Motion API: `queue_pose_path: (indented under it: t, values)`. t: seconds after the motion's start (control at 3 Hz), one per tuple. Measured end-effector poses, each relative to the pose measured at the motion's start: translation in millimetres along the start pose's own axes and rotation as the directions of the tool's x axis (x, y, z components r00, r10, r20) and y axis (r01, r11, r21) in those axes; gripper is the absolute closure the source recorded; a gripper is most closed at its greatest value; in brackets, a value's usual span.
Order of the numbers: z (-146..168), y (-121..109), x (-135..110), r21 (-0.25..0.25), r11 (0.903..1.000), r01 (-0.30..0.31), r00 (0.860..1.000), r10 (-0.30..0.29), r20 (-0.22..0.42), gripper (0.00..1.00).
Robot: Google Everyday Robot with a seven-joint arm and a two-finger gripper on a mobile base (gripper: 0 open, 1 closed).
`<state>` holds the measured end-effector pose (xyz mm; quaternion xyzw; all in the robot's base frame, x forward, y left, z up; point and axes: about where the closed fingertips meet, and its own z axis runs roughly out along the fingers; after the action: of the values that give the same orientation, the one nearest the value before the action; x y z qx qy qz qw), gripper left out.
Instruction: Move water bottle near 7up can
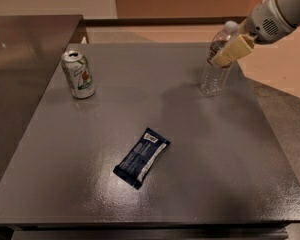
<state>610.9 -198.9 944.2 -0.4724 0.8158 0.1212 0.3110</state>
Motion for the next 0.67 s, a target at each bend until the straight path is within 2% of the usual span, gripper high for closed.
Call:
queue_pose_path:
  t: [0.33,0.67]
  values:
    - [-1,3,-4,-0.013,0.9999,0.002,1.0,-0.002,0.019,0.64]
    - [-5,13,-20,-0.051,0.9981,0.034,0.998,-0.031,0.057,0.87]
